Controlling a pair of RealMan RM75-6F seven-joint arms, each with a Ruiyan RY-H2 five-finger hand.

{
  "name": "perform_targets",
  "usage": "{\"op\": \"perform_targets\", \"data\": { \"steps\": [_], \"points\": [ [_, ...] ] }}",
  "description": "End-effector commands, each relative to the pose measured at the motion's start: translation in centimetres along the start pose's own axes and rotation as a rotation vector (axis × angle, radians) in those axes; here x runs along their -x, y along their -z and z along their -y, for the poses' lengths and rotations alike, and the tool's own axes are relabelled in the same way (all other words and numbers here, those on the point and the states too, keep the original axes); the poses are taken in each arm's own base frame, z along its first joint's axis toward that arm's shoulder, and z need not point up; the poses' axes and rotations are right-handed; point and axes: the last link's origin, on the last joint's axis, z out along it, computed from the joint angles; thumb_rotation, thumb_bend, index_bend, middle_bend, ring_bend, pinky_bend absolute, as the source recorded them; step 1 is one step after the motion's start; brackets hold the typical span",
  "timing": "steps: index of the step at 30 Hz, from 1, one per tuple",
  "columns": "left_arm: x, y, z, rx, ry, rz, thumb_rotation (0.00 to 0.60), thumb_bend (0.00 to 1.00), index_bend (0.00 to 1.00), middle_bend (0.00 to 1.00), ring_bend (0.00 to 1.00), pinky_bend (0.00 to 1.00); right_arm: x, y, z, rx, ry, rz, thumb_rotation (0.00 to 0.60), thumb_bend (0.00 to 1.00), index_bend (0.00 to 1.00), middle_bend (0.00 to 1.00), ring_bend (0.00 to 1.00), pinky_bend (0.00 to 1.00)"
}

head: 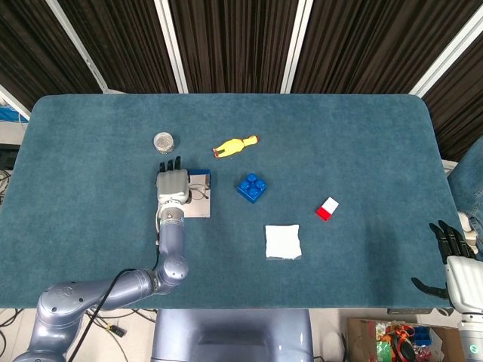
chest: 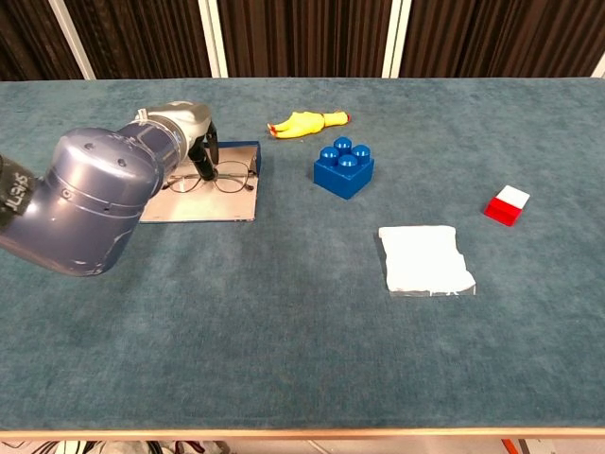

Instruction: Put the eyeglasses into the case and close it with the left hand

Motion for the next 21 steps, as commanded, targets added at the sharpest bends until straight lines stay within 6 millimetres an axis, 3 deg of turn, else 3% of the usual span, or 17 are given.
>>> {"op": "perform_targets", "data": {
  "steps": [1,7,10,15,18,21],
  "points": [
    [-1.1,1.5,0.2,0.052,-0.004,-0.07,0.6,0.39,0.4,0.01,0.0,0.0,0.0,0.0,0.0,0.0,-0.002,0.003,0.6,0.03,0.0,0.0,0.02,0.19],
    [-2.6,4.4,2.3,0.107,-0.017,-0.147,0.6,0.39,0.39,0.01,0.0,0.01,0.0,0.0,0.0,0.001,-0.003,0.001,0.6,0.03,0.0,0.0,0.02,0.19],
    [-2.7,5.2,3.6,0.114,-0.029,-0.15,0.6,0.39,0.36,0.05,0.02,0.15,0.0,0.0,0.0,0.003,-0.004,0.001,0.6,0.03,0.0,0.0,0.02,0.19],
    [-2.3,6.8,5.5,0.148,0.01,-0.099,0.6,0.4,0.26,0.2,0.25,0.5,0.0,0.0,0.1,0.003,-0.002,-0.002,0.6,0.03,0.0,0.0,0.02,0.19],
    [-1.9,7.2,6.2,0.162,0.033,-0.061,0.6,0.4,0.15,0.34,0.41,0.64,0.0,0.0,0.1,0.005,-0.002,-0.003,0.6,0.04,0.0,0.0,0.02,0.19],
    [-1.2,7.4,6.9,0.167,0.048,-0.013,0.6,0.41,0.07,0.48,0.54,0.7,0.0,0.0,0.1,0.006,-0.002,-0.003,0.6,0.03,0.0,0.0,0.02,0.19]
  ]
}}
